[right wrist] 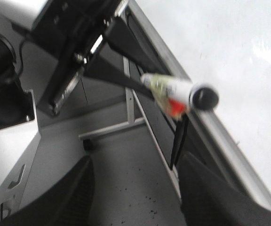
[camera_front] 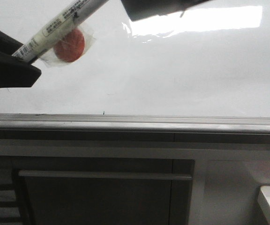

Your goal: Write number 0 on whiteboard

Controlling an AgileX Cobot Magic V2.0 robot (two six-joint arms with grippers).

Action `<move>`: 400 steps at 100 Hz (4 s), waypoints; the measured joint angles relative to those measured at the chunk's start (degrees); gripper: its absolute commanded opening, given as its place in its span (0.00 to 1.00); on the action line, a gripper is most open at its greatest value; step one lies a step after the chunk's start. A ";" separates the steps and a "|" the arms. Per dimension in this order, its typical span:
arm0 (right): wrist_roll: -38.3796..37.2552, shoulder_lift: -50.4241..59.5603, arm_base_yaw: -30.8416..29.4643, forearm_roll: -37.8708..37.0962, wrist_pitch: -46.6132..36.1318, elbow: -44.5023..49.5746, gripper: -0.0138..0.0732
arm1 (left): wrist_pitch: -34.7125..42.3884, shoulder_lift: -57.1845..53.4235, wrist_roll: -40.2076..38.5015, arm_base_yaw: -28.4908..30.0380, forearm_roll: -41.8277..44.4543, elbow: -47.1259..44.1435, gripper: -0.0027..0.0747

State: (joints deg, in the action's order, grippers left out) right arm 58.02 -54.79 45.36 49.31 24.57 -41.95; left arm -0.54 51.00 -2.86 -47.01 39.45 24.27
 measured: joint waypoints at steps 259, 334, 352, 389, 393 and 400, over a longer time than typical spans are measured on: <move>0.00 -17.47 0.09 1.08 -15.71 -8.49 0.08 | -8.97 -33.28 -7.46 16.04 -5.85 -0.32 0.01; 0.00 -21.80 -5.37 1.99 -16.68 -12.58 0.08 | -5.42 -32.11 -7.46 17.64 -6.97 -0.32 0.01; 0.00 -24.36 -6.62 2.11 -15.59 -14.54 0.08 | -4.34 -32.02 -7.46 17.64 -6.97 -0.32 0.01; -0.11 -24.53 -11.74 2.19 -12.10 -19.69 0.08 | -4.34 -32.02 -7.46 17.64 -6.97 -0.32 0.01; -0.11 -24.17 -12.32 2.19 -11.42 -19.69 0.08 | -4.31 -32.02 -7.46 17.64 -6.97 -0.32 0.01; -0.11 -23.55 -13.54 2.24 -10.02 -19.69 0.10 | -4.31 -32.02 -7.46 17.64 -6.97 -0.32 0.01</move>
State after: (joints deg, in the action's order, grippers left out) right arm 57.91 -78.34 31.82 51.55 14.55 -61.64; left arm -4.85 18.98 -10.32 -29.37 32.48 23.96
